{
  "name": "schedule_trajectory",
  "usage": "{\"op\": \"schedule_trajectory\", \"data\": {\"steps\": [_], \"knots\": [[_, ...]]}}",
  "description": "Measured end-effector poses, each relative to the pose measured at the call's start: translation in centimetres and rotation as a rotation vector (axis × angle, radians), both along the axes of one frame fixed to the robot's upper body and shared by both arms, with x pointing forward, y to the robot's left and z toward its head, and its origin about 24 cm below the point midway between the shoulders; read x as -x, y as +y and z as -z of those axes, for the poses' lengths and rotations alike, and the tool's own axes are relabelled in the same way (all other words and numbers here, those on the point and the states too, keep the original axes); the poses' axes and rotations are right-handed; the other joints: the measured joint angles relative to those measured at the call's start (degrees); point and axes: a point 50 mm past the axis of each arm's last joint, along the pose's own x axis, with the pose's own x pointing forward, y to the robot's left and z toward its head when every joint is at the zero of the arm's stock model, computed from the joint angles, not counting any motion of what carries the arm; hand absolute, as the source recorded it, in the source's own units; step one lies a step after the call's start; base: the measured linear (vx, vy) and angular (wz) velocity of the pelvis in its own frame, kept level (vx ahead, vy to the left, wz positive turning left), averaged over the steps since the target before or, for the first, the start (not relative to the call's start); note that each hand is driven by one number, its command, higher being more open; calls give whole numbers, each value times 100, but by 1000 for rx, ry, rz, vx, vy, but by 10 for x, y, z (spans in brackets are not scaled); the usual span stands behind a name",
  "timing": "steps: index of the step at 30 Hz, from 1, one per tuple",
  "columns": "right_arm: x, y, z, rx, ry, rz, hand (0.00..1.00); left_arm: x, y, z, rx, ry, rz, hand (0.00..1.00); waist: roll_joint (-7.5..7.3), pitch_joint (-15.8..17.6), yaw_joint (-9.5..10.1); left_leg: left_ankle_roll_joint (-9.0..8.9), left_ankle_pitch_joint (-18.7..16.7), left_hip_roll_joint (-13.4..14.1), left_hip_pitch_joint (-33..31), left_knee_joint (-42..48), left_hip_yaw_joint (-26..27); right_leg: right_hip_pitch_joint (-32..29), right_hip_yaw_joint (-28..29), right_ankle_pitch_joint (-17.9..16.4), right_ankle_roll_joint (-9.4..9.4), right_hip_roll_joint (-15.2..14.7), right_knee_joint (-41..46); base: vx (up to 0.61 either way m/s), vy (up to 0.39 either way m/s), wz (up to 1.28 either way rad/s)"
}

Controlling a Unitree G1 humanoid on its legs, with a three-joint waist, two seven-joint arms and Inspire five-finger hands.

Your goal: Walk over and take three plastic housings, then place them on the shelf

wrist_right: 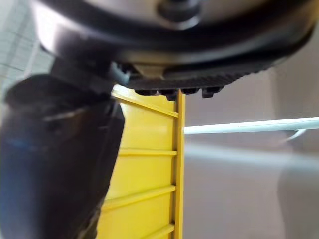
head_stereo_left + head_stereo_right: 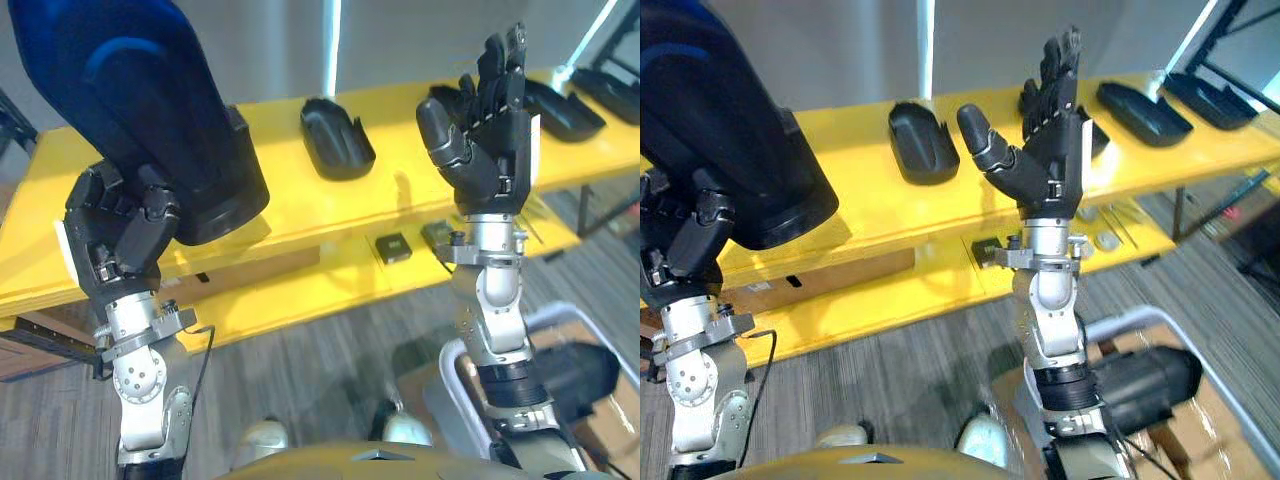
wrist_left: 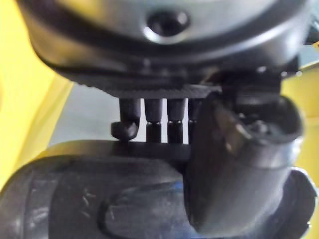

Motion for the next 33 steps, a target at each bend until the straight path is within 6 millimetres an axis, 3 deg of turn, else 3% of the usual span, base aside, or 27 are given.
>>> {"op": "schedule_trajectory", "data": {"steps": [2,4,5,7,9,13,19,21,23,26,27,28,29,30,33], "knots": [[1,-14,-2,-8,-6,53,100,-1,-3,2,11,13,12,0,161,-23,-58,-89,40,279,-1,3,66,272,-257,-14,-106,290,-298,183,-204,46],[5,-28,-2,3,-12,94,100,-3,-8,3,20,15,36,0,187,-30,-118,-128,116,387,-49,50,402,414,-431,-43,-149,363,-429,140,-157,46],[10,-36,-4,18,-22,119,100,-4,-13,4,21,15,66,0,182,-27,-238,-33,198,433,-155,145,852,482,-603,-56,-164,327,-469,76,-58,63],[24,-48,-9,19,-58,121,100,-8,-23,4,19,13,124,0,167,-19,-380,214,404,388,-298,263,1623,537,-837,-64,-167,176,-474,66,-24,71],[34,-54,-10,9,-77,106,100,-10,-31,3,-8,11,151,0,176,-16,-413,327,493,356,-295,226,1972,613,-966,-72,-167,116,-478,44,24,50],[43,-53,7,3,-17,83,100,-11,-39,3,-44,14,178,0,185,-7,-518,255,550,209,18,-297,2271,766,-1064,-108,-107,27,-480,-23,75,16],[53,-38,43,-100,116,-1,100,-6,-34,4,-71,35,196,0,171,-7,-518,281,518,-24,252,-546,2453,914,-1029,-34,94,-108,-592,-62,75,-1],[53,-32,47,-129,124,-49,100,0,-32,9,-58,58,176,0,221,27,-515,398,153,222,-171,372,2338,922,-1019,-71,99,-42,-672,-39,17,5],[50,-28,50,-132,136,-70,100,1,-32,11,-41,68,162,0,285,109,-504,381,30,474,-623,1250,2016,928,-1020,-64,91,30,-726,-72,48,13],[43,-23,60,-128,185,-95,100,3,-30,13,-33,79,144,0,222,174,-452,412,44,500,-743,1410,1950,921,-998,-11,28,-27,-763,-59,67,2],[43,-23,61,-128,192,-98,100,3,-32,13,-47,80,150,0,204,200,-435,652,-92,564,-738,1425,2040,891,-997,-9,35,-124,-702,-29,81,-2],[43,-23,61,-127,192,-97,100,2,-32,13,-51,81,157,0,205,200,-447,641,-84,586,-689,1327,2032,867,-969,-19,56,-170,-643,-33,175,-18],[42,-23,59,-123,185,-96,100,2,-33,13,-55,77,167,0,204,195,-450,510,78,574,-526,893,1957,782,-842,-38,196,-279,-539,-12,193,-30],[41,-23,58,-127,176,-90,100,2,-34,12,-61,72,175,0,283,147,-480,54,261,443,-390,576,1897,711,-709,13,326,-415,-501,20,319,-34],[42,-22,59,-168,181,-62,100,-2,-34,7,-99,54,205,0,60,179,-546,272,158,-51,-286,489,2146,612,-393,288,557,-813,-578,48,290,-26]]}}
